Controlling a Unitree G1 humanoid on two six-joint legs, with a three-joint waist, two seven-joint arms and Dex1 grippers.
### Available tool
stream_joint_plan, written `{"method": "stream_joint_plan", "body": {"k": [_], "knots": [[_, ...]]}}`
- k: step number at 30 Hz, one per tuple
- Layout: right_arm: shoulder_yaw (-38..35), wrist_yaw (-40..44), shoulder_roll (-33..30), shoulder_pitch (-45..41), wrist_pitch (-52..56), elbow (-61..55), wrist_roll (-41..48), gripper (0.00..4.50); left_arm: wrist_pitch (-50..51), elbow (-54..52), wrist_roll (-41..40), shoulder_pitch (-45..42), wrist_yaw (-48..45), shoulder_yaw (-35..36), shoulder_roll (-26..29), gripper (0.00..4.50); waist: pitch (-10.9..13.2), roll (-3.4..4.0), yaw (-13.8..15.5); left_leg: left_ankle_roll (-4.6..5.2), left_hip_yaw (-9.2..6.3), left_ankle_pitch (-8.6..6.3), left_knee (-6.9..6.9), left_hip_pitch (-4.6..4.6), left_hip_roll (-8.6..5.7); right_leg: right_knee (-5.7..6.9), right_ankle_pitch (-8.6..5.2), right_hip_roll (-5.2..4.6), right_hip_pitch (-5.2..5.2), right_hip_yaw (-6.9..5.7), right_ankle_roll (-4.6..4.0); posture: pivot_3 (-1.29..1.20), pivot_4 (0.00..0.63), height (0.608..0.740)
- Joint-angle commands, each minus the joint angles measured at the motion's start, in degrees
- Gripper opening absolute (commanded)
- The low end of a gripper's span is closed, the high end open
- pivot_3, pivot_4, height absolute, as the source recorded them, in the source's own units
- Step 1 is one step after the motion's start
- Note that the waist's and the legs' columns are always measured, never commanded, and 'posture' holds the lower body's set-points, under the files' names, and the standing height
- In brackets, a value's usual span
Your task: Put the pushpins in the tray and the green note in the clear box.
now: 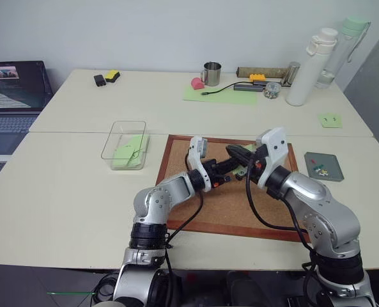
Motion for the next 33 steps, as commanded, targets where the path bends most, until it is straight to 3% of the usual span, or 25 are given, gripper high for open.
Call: {"method": "stream_joint_plan", "body": {"k": [1, 6, 13, 15, 22, 30, 33], "knots": [[-2.13, -0.59, -0.31, -1.14, -0.71, -2.25, 0.75, 0.0, 0.83, 0.67, -1.33, -0.49, 0.53, 0.81, 0.04, 0.02, 0.0, 0.0, -0.02, 0.0, 0.0, 0.0, 0.0, 0.0, 0.0, -0.01, 0.0, 0.0, 0.0, 0.0, 0.0, 0.0, 0.15, 0.74], [-4.45, -1.82, -0.82, -0.67, -0.95, -2.32, 0.25, 0.0, -0.3, 0.0, 0.18, -0.92, -1.38, -1.39, 1.57, 0.02, 0.0, 0.0, -0.02, -0.01, 0.01, 0.01, -0.01, 0.01, 0.01, -0.01, 0.0, 0.0, 0.0, 0.01, 0.0, 0.0, 0.15, 0.74], [-19.95, -6.06, -10.41, 4.45, -3.16, 6.1, -5.97, 0.0, -19.69, -7.23, 17.2, -3.14, -20.73, -23.41, 17.03, 0.02, 0.01, 0.0, 0.42, -0.23, 0.05, 0.13, -0.04, 0.0, -0.07, -0.1, 0.0, -0.05, 0.03, 0.0, 0.0, 0.0, 0.15, 0.74], [-23.99, -4.96, -12.88, 5.33, -3.88, 10.85, -5.37, 0.0, -25.72, -6.76, 20.67, -3.94, -24.3, -26.55, 19.11, 0.02, 0.01, 0.01, 0.5, -0.23, 0.11, 0.13, -0.05, 0.01, -0.06, -0.17, 0.01, -0.08, 0.06, 0.04, -0.01, 0.0, 0.15, 0.74], [-27.59, 2.42, -18.25, 4.82, -7.32, 27.52, -3.4, 0.0, -38.42, -4.71, 28.02, -6.4, -30.19, -31.9, 19.76, 0.02, 0.01, 0.04, -0.05, 0.0, 0.21, 0.0, -0.09, 0.06, -0.14, -0.24, 0.01, 0.06, 0.06, 0.17, -0.01, 0.0, 0.15, 0.74], [-25.9, 5.55, -18.87, 0.18, -10.39, 39.27, -3.42, 0.0, -36.84, -5.33, 28.72, -4.85, -29.61, -31.34, 18.02, 0.02, 0.05, 0.17, 0.02, 0.01, 0.19, 0.0, -0.07, 0.06, -0.09, -0.2, 0.02, 0.09, 0.06, 0.2, -0.01, 0.0, 0.15, 0.74], [-26.18, 5.65, -18.57, -0.68, -11.55, 41.01, -3.01, 0.5, -35.72, -6.33, 28.75, -3.86, -29.55, -31.1, 18.35, 0.0, 0.04, 0.18, 0.07, 0.01, 0.18, 0.0, -0.07, 0.04, -0.06, -0.23, 0.02, 0.05, 0.07, 0.19, -0.01, 0.0, 0.15, 0.74]]}}
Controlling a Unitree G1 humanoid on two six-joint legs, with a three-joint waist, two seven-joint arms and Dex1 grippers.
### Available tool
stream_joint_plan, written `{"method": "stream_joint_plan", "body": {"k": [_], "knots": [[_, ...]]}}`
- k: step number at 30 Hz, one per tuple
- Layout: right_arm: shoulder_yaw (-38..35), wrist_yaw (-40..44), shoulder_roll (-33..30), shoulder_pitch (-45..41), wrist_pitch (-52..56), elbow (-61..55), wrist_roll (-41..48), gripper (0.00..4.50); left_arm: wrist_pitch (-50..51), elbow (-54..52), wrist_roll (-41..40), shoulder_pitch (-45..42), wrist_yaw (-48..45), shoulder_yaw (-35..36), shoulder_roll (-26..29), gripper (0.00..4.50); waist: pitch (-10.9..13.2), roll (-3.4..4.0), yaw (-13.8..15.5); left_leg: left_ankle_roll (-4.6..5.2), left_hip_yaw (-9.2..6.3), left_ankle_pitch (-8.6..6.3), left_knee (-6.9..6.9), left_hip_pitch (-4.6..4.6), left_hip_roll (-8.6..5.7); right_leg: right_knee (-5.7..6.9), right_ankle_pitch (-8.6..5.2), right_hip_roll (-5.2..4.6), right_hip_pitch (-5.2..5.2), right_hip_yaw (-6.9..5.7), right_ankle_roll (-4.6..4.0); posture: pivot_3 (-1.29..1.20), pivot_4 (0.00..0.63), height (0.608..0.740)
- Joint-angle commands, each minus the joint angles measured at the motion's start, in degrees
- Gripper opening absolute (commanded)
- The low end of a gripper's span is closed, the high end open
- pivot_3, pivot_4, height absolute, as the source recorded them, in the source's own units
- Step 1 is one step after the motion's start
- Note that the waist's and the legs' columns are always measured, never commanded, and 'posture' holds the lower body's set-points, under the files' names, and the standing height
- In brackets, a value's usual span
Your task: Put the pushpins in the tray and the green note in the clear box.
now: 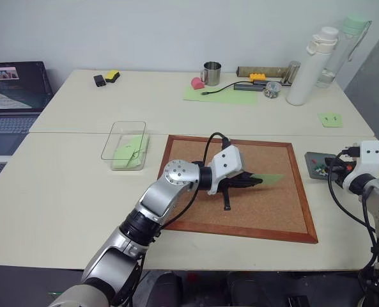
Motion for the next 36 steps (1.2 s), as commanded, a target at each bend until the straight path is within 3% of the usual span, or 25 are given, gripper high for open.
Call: {"method": "stream_joint_plan", "body": {"k": [1, 6, 9, 14, 17, 21, 25, 29, 36], "knots": [[-1.07, 0.45, -0.63, -1.5, -3.04, 1.38, 0.47, 0.66, 1.25, -2.99, -0.08, 0.78, 0.43, 0.79, 0.02, 0.0, 0.0, 0.0, 0.01, 0.0, -0.01, 0.0, 0.0, -0.01, 0.01, 0.0, 0.0, 0.0, 0.0, -0.01, 0.0, 0.0, 0.15, 0.74], [-1.17, 0.07, -1.17, -1.12, -5.57, 2.92, -0.15, 1.98, 3.94, -3.86, -1.38, 0.8, 1.41, 2.21, -0.89, 0.0, 0.0, 0.01, 0.01, 0.0, -0.01, 0.0, 0.05, 0.0, 0.03, 0.07, 0.0, -0.04, 0.0, 0.0, 0.01, 0.0, 0.15, 0.74], [-1.36, 0.26, -1.24, -0.66, -5.95, 2.42, 0.19, 2.5, 4.35, -4.02, -1.35, 0.79, 1.34, 2.25, -0.88, 0.0, 0.0, 0.01, 0.01, 0.0, -0.01, 0.0, 0.05, 0.01, 0.02, 0.07, 0.0, -0.03, 0.01, -0.01, 0.01, 0.0, 0.15, 0.74], [-0.46, 2.76, -1.91, 2.18, -6.12, -3.73, 0.96, 2.5, 6.66, -3.84, -2.6, 0.16, 2.65, 4.78, -1.06, 0.0, 0.0, 0.02, 0.02, -0.01, -0.01, 0.01, 0.04, 0.01, 0.03, 0.07, 0.0, -0.03, 0.01, -0.02, 0.0, 0.0, 0.15, 0.74], [4.1, 8.63, -4.24, 9.5, -6.63, -16.79, 1.1, 2.5, 10.29, -4.57, -3.92, 0.26, 5.42, 9.97, 0.86, 0.0, 0.0, 0.05, 0.02, 0.0, -0.03, 0.0, 0.02, 0.0, 0.04, 0.08, 0.0, -0.03, 0.0, -0.03, 0.01, 0.0, 0.15, 0.74], [4.96, 11.44, -3.96, 13.54, 0.02, -33.41, 10.14, 2.5, 14.61, -4.89, -4.81, -0.32, 12.74, 20.12, 4.42, 0.0, 0.01, 0.06, -0.44, 0.0, -0.08, 0.0, 0.02, 0.03, 0.09, 0.14, 0.0, 0.06, 0.0, -0.05, 0.01, 0.0, 0.15, 0.74], [6.3, 10.16, -3.99, 11.8, 6.99, -43.59, 17.46, 2.5, 17.14, -5.51, -4.19, -0.66, 20.89, 27.97, 6.62, 0.0, 0.04, 0.03, -0.3, -0.01, -0.18, 0.01, 0.07, 0.06, 0.14, 0.3, -0.01, 0.04, -0.02, -0.11, 0.02, 0.0, 0.15, 0.74], [8.64, 4.64, -0.39, 4.33, 14.29, -51.09, 28.77, 2.5, 20.1, -10.02, -1.03, 4.08, 32.22, 34.54, 7.08, 0.0, 0.08, -0.04, 0.01, -0.01, -0.19, 0.01, 0.12, 0.01, 0.12, 0.28, -0.01, -0.12, 0.01, -0.16, 0.03, 0.0, 0.15, 0.74], [13.31, -1.4, 2.35, 1.37, 18.07, -53.92, 33.91, 2.5, 18.5, -8.62, 3.11, 5.88, 41.98, 36.86, 6.58, 0.0, 0.14, -0.34, 1.1, -0.02, -0.36, 0.01, 0.13, -0.11, 0.11, 0.24, -0.01, -0.2, 0.01, -0.38, 0.02, 0.0, 0.15, 0.74]]}}
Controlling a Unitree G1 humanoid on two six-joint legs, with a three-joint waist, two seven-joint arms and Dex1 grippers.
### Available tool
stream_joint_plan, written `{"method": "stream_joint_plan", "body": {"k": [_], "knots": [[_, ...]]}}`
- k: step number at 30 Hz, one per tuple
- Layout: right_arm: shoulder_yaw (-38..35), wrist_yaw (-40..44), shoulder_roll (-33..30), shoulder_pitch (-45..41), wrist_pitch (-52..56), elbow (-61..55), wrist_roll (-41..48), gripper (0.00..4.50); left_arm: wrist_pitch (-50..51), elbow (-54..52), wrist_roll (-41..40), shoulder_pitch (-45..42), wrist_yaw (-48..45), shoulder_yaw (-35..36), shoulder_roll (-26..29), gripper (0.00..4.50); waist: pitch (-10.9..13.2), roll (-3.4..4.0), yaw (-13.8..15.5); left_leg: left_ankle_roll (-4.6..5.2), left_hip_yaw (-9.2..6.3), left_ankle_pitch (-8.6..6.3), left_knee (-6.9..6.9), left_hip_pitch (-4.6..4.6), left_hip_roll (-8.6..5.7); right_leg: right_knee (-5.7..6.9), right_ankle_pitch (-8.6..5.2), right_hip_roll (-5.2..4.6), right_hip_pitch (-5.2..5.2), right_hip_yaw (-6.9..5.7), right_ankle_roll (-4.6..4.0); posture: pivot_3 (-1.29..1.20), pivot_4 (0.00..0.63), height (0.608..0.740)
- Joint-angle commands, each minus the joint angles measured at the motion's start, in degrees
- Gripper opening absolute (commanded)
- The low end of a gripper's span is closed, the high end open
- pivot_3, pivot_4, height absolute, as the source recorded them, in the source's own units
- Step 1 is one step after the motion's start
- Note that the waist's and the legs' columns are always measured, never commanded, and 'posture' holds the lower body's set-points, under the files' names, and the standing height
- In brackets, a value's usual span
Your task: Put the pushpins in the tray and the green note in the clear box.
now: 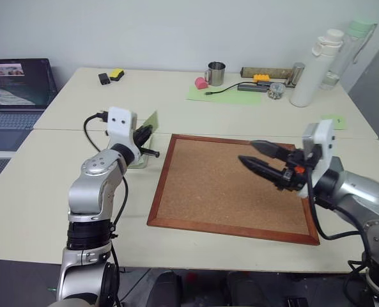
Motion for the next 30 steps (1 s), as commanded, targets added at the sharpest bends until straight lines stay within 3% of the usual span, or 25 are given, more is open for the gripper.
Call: {"method": "stream_joint_plan", "body": {"k": [1, 8, 20, 24, 28, 30], "knots": [[0.1, -1.92, -0.23, -0.99, 0.08, -1.34, 1.55, 2.5, -2.96, -0.5, 2.51, -0.65, 4.11, 0.82, 0.16, 0.0, 0.0, -0.01, 0.24, 0.0, 0.03, 0.0, 0.02, 0.0, -0.03, 0.0, 0.0, -0.03, 0.0, 0.02, 0.0, 0.0, 0.15, 0.74], [0.24, -1.88, -2.31, -1.31, -1.22, 0.42, -0.48, 2.5, -4.73, 5.25, 4.58, -1.23, 6.15, 0.67, 1.17, 0.0, -0.01, -0.01, 0.32, 0.0, 0.04, 0.0, -0.01, 0.03, 0.01, 0.04, 0.0, 0.02, -0.02, 0.01, 0.0, 0.0, 0.15, 0.74], [-1.09, -2.35, -3.58, 0.36, -2.61, 0.7, -1.18, 2.51, -8.73, 7.71, 5.81, -2.54, 4.52, -1.41, 2.24, 2.46, 0.0, -0.02, 0.33, 0.0, 0.05, 0.0, 0.0, 0.02, 0.01, 0.04, 0.0, 0.02, -0.03, 0.02, 0.0, 0.0, 0.15, 0.74], [-3.26, -1.34, -5.78, 1.83, -3.09, 1.79, -2.33, 2.51, -9.59, 4.84, 1.73, -3.9, -6.39, -6.25, 3.16, 3.22, 0.0, -0.02, 0.6, 0.0, 0.05, 0.0, 0.0, 0.01, -0.01, 0.04, 0.0, 0.02, -0.03, 0.02, 0.0, 0.0, 0.15, 0.74], [-4.72, 3.8, -12.56, 6.53, -4.8, 3.71, -6.4, 2.51, -4.92, 0.3, -4.64, -4.19, -20.12, -11.3, 6.03, 4.0, 0.0, -0.02, 0.55, 0.0, 0.14, 0.0, 0.0, 0.02, -0.02, 0.0, 0.0, -0.01, -0.01, 0.07, 0.0, 0.0, 0.15, 0.74], [-6.07, 7.95, -16.72, 10.24, -6.63, 5.69, -9.04, 2.51, -2.25, -2.1, -7.74, -4.09, -27.73, -14.34, 8.77, 4.0, 0.0, -0.02, 0.43, 0.0, 0.15, 0.0, -0.01, 0.04, -0.02, 0.0, 0.0, 0.04, -0.02, 0.08, 0.0, 0.0, 0.15, 0.74]]}}
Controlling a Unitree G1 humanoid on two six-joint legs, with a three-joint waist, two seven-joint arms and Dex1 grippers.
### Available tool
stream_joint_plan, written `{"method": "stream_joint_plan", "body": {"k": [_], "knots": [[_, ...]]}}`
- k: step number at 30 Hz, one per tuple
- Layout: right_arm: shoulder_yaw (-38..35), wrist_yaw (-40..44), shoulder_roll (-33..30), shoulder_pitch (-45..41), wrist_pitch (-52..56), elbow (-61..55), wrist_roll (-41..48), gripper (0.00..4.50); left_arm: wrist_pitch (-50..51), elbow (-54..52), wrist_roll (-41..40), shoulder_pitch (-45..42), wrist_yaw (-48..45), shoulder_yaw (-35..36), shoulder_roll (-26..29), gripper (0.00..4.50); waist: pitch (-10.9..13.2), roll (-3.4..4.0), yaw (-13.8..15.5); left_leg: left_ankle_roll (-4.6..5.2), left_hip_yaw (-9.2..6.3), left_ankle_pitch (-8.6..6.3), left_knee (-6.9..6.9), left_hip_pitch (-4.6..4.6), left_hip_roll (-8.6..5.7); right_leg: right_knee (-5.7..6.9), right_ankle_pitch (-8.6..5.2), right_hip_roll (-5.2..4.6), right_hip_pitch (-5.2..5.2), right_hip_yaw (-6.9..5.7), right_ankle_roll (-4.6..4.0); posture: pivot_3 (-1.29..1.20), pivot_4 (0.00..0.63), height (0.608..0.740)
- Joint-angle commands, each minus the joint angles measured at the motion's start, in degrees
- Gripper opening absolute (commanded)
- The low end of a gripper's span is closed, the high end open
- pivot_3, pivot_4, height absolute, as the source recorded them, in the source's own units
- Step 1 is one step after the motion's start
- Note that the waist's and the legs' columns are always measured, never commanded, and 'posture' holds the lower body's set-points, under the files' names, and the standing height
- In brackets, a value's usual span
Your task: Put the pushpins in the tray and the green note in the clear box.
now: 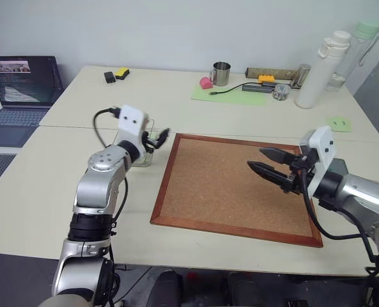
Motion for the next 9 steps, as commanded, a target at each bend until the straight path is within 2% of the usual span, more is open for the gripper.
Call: {"method": "stream_joint_plan", "body": {"k": [1, 6, 9], "knots": [[-4.2, 7.31, -6.4, 5.14, -3.98, 3.17, -4.55, 2.51, 4.54, -5.91, -6.3, -0.56, -13.66, -4.54, 4.86, 4.0, 0.0, 0.0, -0.16, 0.0, 0.0, 0.0, -0.02, 0.01, 0.01, -0.02, 0.0, 0.02, 0.0, 0.0, 0.0, 0.0, 0.15, 0.74], [-6.4, 11.01, -7.84, 7.27, -7.47, 7.87, -6.59, 2.51, 5.1, -5.72, -7.88, -0.74, -20.34, -6.91, 8.23, 4.0, 0.0, 0.01, -1.23, 0.0, 0.07, 0.0, -0.01, 0.11, -0.01, 0.05, 0.0, 0.15, 0.01, 0.06, 0.0, 0.0, 0.15, 0.74], [-6.22, 10.42, -6.3, 6.96, -8.67, 8.82, -7.79, 2.51, 2.18, -5.53, -5.95, -0.16, -21.39, -8.17, 9.19, 4.0, 0.0, 0.01, -1.52, 0.01, 0.05, 0.0, -0.01, 0.1, -0.01, 0.05, 0.0, 0.16, 0.01, 0.09, 0.0, 0.0, 0.15, 0.74]]}}
